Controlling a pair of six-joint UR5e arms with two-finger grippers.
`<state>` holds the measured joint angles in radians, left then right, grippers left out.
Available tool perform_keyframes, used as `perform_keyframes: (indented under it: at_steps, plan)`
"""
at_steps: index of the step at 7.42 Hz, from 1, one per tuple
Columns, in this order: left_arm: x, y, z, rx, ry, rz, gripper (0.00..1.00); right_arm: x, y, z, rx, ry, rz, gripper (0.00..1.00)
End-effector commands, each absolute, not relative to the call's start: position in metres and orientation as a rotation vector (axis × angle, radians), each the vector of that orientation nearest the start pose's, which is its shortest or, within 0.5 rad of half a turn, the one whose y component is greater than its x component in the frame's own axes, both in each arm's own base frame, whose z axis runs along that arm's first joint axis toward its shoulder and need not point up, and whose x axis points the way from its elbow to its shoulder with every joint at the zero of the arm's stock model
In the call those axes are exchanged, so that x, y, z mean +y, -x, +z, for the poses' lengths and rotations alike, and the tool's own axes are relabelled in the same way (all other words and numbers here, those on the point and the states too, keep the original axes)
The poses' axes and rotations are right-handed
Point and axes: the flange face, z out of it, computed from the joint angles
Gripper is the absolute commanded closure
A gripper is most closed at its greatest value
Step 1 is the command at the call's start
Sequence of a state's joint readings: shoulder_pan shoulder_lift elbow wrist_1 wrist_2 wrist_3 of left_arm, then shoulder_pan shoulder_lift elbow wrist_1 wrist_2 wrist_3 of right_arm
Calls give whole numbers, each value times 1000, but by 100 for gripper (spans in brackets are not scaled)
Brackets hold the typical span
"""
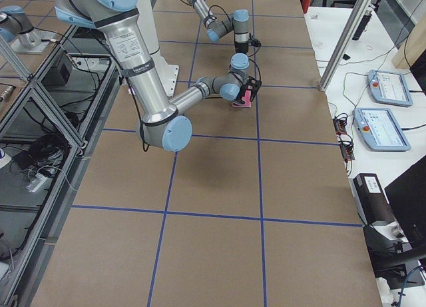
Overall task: Fold towel twice with both arms
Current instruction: 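Lower the folded edge onto the far half with both grippers, then open both grippers and raise the left gripper away while right hovers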
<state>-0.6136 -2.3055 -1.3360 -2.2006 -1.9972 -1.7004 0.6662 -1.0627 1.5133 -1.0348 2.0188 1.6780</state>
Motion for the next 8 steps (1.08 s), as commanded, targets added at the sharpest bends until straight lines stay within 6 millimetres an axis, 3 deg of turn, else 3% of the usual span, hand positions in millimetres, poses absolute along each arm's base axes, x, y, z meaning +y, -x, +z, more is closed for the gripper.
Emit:
perform_keyframes:
  at_steps: [1,5,8]
  plan:
    - [-509,-562,234,1186,100,-412,0,-500,483,330,-1056,126,485,1]
    - [-514,-554,221,1207,88,-418,0,-517,460,326,-1074,125,503,1]
    - [-528,-531,210,1232,84,-424,0,-513,454,325,-1079,146,500,1]
